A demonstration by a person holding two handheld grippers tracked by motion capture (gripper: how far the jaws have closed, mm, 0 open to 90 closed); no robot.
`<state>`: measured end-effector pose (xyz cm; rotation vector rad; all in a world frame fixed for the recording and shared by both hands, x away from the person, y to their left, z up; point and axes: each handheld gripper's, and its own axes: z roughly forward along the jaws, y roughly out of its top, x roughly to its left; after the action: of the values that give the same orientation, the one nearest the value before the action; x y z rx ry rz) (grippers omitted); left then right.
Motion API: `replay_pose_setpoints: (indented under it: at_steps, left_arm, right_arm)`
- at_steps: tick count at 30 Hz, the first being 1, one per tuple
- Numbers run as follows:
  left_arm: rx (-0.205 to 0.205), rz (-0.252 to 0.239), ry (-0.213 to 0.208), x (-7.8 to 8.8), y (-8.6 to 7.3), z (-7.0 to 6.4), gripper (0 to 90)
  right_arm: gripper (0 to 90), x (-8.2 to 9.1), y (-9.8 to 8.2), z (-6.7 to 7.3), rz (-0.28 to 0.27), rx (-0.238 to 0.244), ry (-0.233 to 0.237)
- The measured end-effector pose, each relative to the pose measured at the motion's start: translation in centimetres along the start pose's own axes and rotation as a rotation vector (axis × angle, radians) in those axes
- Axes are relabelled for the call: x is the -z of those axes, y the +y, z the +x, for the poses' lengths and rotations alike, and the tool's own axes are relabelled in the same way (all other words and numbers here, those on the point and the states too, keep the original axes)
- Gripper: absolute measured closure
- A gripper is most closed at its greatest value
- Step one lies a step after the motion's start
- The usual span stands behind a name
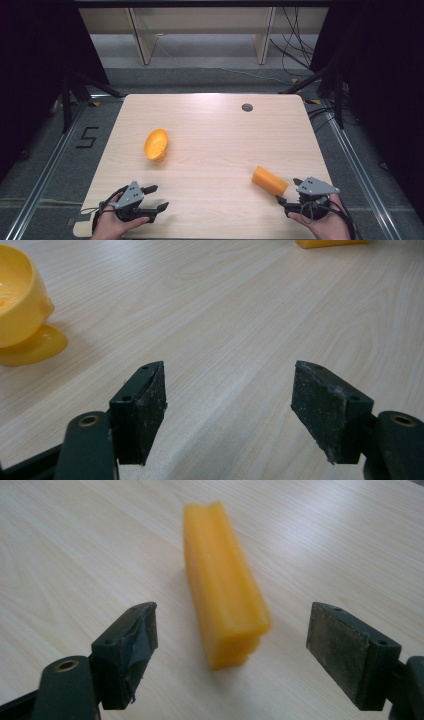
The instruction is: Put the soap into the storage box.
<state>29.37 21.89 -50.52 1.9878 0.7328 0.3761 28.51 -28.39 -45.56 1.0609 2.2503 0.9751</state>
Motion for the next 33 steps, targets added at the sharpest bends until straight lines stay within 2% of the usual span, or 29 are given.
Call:
replay_pose_setpoints:
  at_steps: [1, 4, 5, 6, 8, 9, 10, 11, 12, 13, 14, 15, 16, 18, 19, 20, 21, 22, 23, 24, 25, 26, 27, 28, 29, 30, 31, 32, 33]
  left_arm:
    - [-0.008, 0.002, 0.002, 0.0, 0.0, 0.1, 29.3]
    - [-0.003, 0.009, 0.004, 0.1, -0.1, 0.3, 29.3]
    - [0.021, 0.006, 0.007, 0.1, -0.1, 0.2, 29.3]
    - [0.004, 0.004, 0.002, 0.0, -0.1, 0.3, 29.3]
    - [-0.006, 0.009, 0.004, 0.0, -0.1, 0.4, 29.3]
    - [-0.012, 0.010, 0.008, 0.0, -0.1, 0.4, 29.4]
    - [0.017, 0.008, 0.006, 0.0, -0.1, 0.2, 29.4]
    - [0.012, -0.002, -0.001, 0.0, 0.0, 0.1, 29.6]
    - [-0.001, -0.011, -0.011, 0.1, 0.1, 0.2, 29.5]
    - [-0.001, -0.011, -0.011, 0.1, 0.1, 0.2, 29.5]
    - [-0.006, -0.004, -0.010, 0.1, 0.0, 0.2, 29.5]
    - [-0.004, -0.001, -0.011, 0.0, 0.0, 0.2, 29.4]
    - [0.022, 0.006, -0.014, 0.0, -0.1, 0.0, 29.3]
    - [-0.009, 0.001, -0.019, -0.1, 0.0, 0.0, 29.4]
    - [-0.009, 0.008, -0.019, -0.1, 0.1, 0.0, 29.3]
    - [0.027, -0.009, -0.027, -0.2, 0.0, -0.3, 29.3]
    - [-0.013, 0.000, -0.026, -0.2, 0.1, -0.2, 29.3]
    - [0.013, 0.004, -0.025, -0.2, 0.0, -0.4, 29.2]
    - [0.013, 0.009, -0.020, -0.2, 0.0, -0.4, 29.2]
    - [0.011, 0.012, -0.022, -0.2, -0.1, -0.4, 29.2]
    - [0.011, 0.012, -0.019, -0.2, 0.0, -0.3, 29.2]
    - [-0.006, 0.024, -0.014, -0.1, 0.0, -0.2, 29.2]
    - [-0.009, 0.000, -0.021, -0.2, 0.0, -0.2, 29.2]
    - [0.025, 0.001, -0.021, -0.2, 0.0, -0.4, 29.2]
    - [0.023, -0.009, -0.020, -0.2, 0.0, -0.4, 29.3]
    - [-0.006, -0.010, -0.010, -0.1, 0.1, -0.3, 29.4]
    - [0.018, -0.009, -0.017, -0.1, 0.1, -0.3, 29.4]
    - [0.018, -0.009, -0.017, -0.1, 0.1, -0.3, 29.4]
    - [0.019, -0.014, -0.015, -0.1, 0.0, -0.4, 29.4]
  right_arm:
    - [20.6, -0.1, -0.1, -0.7, 0.003, 0.013, -0.011]
    - [21.4, -0.1, -0.2, -1.0, 0.004, 0.003, -0.011]
    - [21.9, -0.1, -0.2, -1.0, 0.014, -0.003, -0.008]
    - [24.4, -0.2, -0.3, -1.2, 0.006, 0.017, 0.001]
    - [25.0, -0.1, -0.2, -1.0, 0.009, -0.001, 0.011]
    - [26.2, -0.1, -0.2, -1.0, 0.018, 0.015, 0.018]
    - [26.2, -0.1, -0.2, -1.0, 0.018, 0.015, 0.018]
    - [26.9, -0.1, -0.1, -0.9, 0.032, 0.017, 0.038]
    - [27.4, -0.2, 0.0, -1.1, 0.027, 0.046, 0.033]
    - [27.5, -0.2, 0.1, -0.8, 0.042, 0.008, 0.046]
    - [27.6, -0.3, 0.3, -1.1, 0.031, 0.048, 0.048]
    - [27.5, -0.4, 0.5, -1.2, 0.032, 0.058, 0.062]
    - [27.5, -0.6, 0.6, -1.3, 0.038, 0.073, 0.068]
    - [26.8, -0.9, 1.0, -1.3, 0.044, 0.092, 0.086]
    - [25.3, -1.1, 1.1, -1.2, 0.052, 0.099, 0.099]
    - [25.0, -1.2, 1.3, -1.2, 0.067, 0.110, 0.106]
    - [25.0, -1.2, 1.3, -1.2, 0.067, 0.110, 0.106]
    - [24.9, -1.4, 1.4, -1.2, 0.078, 0.118, 0.103]
    - [24.9, -1.7, 1.5, -1.3, 0.083, 0.125, 0.096]
    - [25.2, -2.0, 1.8, -1.6, 0.120, 0.131, 0.101]
    - [26.2, -2.3, 1.9, -1.7, 0.126, 0.135, 0.106]
    - [26.8, -2.4, 2.0, -1.8, 0.141, 0.144, 0.110]
    - [26.8, -2.4, 2.0, -1.8, 0.141, 0.144, 0.110]
    - [28.0, -2.6, 2.2, -2.0, 0.156, 0.151, 0.114]
    - [31.7, -3.1, 2.6, -2.3, 0.167, 0.173, 0.126]
    - [33.1, -3.4, 2.7, -2.3, 0.168, 0.168, 0.130]
    - [34.1, -3.5, 2.8, -2.3, 0.187, 0.177, 0.140]
    - [35.2, -3.6, 3.0, -2.4, 0.211, 0.183, 0.156]
    - [35.9, -3.9, 3.1, -2.3, 0.208, 0.186, 0.155]
